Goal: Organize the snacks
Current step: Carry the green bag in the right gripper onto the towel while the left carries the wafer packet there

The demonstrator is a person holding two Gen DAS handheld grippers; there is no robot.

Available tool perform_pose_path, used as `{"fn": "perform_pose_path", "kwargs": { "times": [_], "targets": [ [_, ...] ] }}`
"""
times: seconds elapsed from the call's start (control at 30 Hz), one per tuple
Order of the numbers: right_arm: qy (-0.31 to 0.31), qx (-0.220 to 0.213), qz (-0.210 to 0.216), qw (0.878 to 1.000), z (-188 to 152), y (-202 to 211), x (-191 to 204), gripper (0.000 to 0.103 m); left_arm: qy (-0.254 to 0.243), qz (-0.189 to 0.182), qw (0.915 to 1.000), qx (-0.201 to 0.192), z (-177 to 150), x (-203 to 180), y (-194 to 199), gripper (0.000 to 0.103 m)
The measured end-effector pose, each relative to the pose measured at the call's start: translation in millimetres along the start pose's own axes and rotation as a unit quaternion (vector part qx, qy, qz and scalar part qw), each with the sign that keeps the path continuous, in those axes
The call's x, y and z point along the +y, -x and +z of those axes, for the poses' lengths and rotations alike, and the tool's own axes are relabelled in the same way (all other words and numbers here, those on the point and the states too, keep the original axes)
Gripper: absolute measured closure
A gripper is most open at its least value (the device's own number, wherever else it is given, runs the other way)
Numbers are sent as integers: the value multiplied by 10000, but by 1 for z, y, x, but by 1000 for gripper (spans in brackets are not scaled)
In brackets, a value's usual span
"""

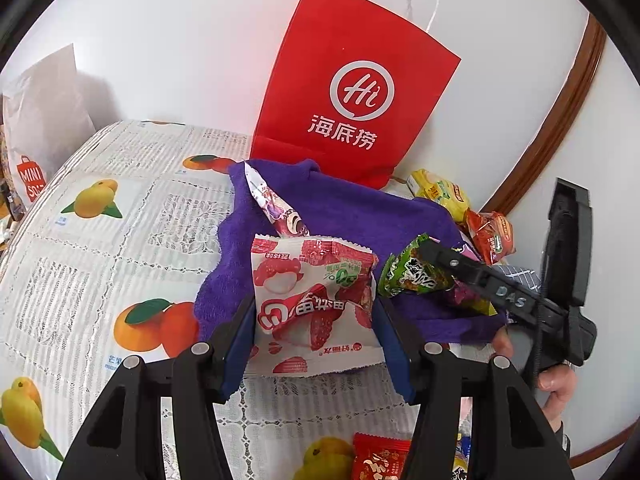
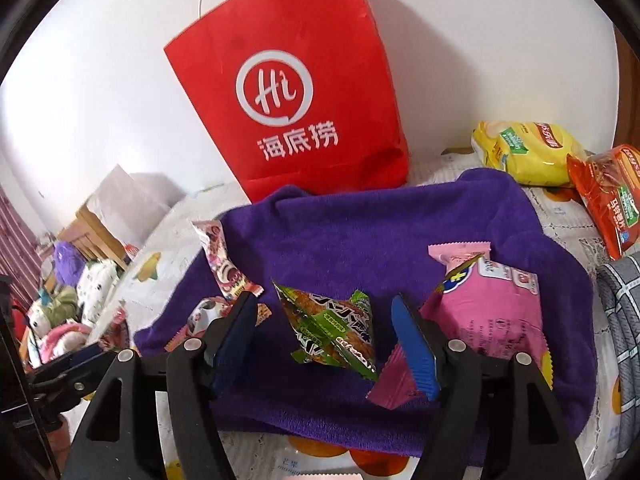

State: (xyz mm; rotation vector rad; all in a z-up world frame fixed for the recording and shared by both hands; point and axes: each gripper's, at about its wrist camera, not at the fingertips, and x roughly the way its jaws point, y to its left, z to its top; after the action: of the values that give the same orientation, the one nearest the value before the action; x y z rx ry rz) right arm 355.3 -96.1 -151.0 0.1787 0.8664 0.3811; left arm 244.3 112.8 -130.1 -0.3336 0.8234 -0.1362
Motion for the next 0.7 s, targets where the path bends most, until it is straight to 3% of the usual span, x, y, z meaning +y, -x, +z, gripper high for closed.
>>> {"fn": "perform_pose_path", "kwargs": {
  "times": [0.27, 0.7],
  "targets": [
    [-108, -453, 246, 9986, 4, 30, -9, 34, -113, 141, 9998, -111, 5, -4, 2, 47],
    [160, -780, -419, 9959, 6, 50, -15, 34, -256, 537, 9981, 133, 48, -20, -18, 47]
  ]
}}
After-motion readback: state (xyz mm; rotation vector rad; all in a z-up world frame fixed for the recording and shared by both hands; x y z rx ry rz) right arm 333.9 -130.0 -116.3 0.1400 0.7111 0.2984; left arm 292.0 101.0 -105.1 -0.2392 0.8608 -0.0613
